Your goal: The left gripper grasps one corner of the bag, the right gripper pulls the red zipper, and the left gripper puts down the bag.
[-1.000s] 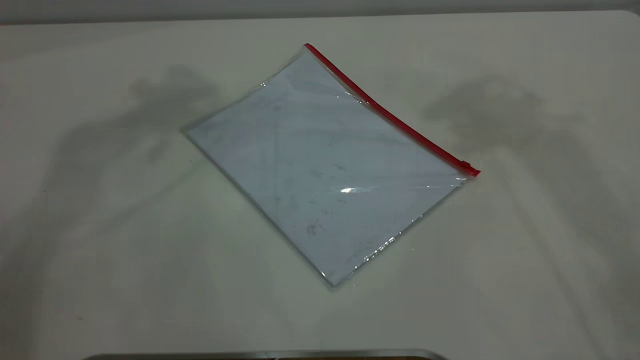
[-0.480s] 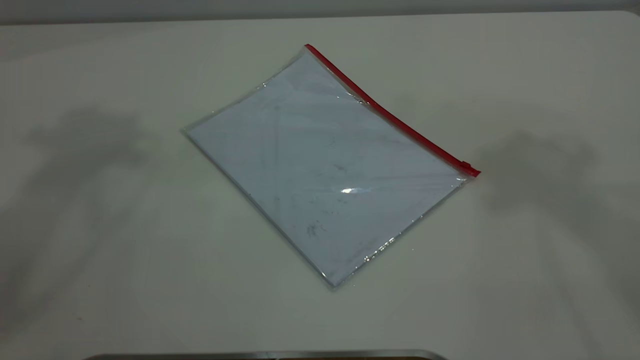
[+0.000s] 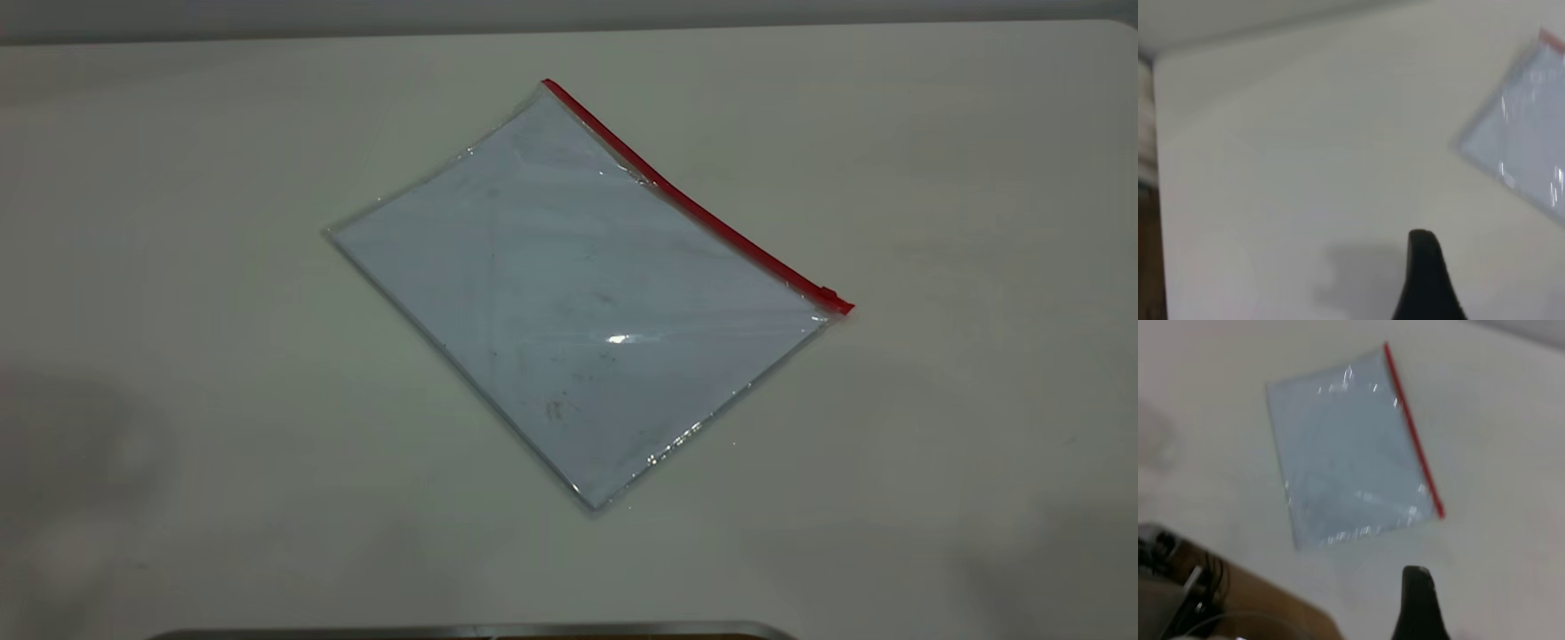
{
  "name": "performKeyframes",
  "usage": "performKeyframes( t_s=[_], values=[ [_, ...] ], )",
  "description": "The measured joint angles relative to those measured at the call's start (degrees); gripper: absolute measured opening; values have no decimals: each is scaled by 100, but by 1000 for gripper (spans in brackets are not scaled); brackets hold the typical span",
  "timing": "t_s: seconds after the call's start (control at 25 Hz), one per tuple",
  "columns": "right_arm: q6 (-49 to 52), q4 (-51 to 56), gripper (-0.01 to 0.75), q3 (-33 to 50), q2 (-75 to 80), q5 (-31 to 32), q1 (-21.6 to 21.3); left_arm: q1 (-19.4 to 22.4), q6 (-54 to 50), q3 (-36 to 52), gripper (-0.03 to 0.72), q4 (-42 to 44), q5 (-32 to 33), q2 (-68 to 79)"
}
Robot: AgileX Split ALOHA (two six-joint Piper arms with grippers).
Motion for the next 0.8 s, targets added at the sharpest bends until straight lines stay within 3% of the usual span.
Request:
performKeyframes(
  t_s=[0.36, 0.52, 0.8],
  values=[
    [-39, -49, 588, 2125, -2253, 0, 0, 0, -325, 3168, 582, 0, 0, -2202],
    [-92, -276, 588, 2646, -2918, 0, 0, 0, -325, 3936, 582, 0, 0, -3021],
    [-97, -664, 588, 3261, -3814, -14, 0, 0, -289, 4474, 582, -349, 0, -4059]
  ],
)
